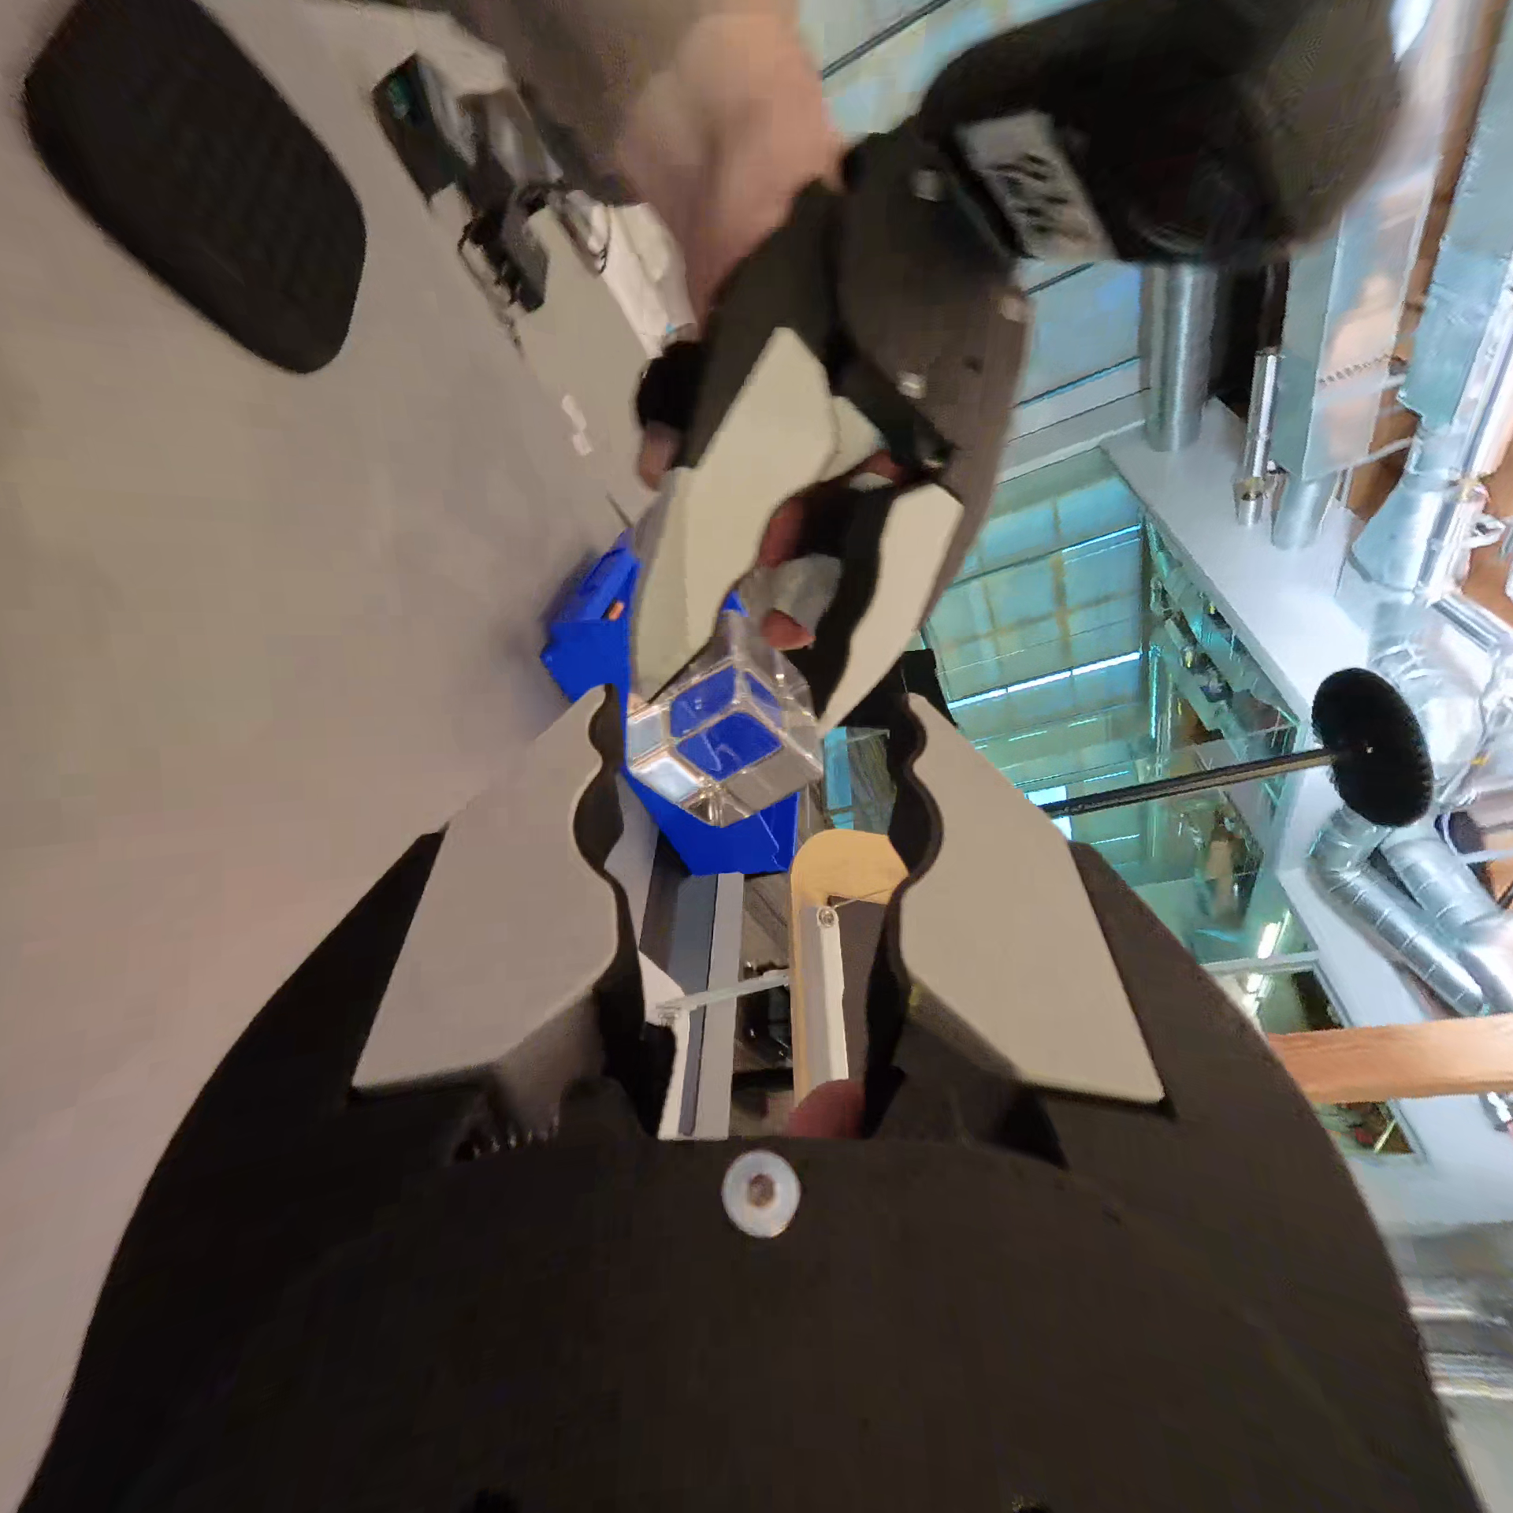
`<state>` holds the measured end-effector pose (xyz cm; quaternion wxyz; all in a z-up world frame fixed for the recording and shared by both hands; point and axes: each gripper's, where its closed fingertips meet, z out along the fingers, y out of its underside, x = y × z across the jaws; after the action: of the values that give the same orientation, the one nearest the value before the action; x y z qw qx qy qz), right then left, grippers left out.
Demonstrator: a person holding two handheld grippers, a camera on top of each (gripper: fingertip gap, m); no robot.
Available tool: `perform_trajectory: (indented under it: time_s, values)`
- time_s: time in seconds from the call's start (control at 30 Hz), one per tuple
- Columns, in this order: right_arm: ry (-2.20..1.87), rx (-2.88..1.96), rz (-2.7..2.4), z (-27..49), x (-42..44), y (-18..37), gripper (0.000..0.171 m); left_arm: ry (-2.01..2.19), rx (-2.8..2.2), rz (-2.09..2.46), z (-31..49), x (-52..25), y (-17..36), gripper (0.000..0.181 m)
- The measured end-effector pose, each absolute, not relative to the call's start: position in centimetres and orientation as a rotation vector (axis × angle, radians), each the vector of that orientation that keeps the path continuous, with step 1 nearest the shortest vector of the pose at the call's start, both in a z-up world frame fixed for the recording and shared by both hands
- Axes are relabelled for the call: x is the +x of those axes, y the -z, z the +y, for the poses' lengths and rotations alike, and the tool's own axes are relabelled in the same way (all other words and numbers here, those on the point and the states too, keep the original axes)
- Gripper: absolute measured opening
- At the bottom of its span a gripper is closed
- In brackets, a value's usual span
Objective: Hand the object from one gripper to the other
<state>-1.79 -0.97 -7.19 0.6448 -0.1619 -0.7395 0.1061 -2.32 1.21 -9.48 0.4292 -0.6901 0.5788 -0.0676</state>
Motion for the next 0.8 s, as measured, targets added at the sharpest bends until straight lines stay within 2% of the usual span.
perform_trajectory:
  time_s: [0.2, 0.37, 0.47, 0.67, 0.8]
  values:
    - [-0.056, -0.311, -1.757, -1.8, -3.6, 9.6, 0.069, 0.268, -1.887, 1.739, -1.1, -3.5, 10.2, 0.046]
    - [0.056, -0.221, -1.722, -2.8, -5.3, 10.5, 0.063, 0.379, -1.931, 1.876, -2.4, -2.6, 10.9, 0.046]
    - [0.099, -0.212, -1.672, -2.7, -5.9, 10.3, 0.051, 0.399, -1.925, 1.935, -2.6, -2.6, 11.1, 0.046]
    - [0.075, -0.291, -1.551, -1.2, -5.8, 8.6, 0.047, 0.48, -1.919, 1.799, -1.3, -2.7, 9.8, 0.048]
    - [0.057, -0.338, -1.358, 0.0, -5.2, 5.6, 0.047, 0.595, -1.85, 1.539, -0.2, -2.4, 7.6, 0.068]
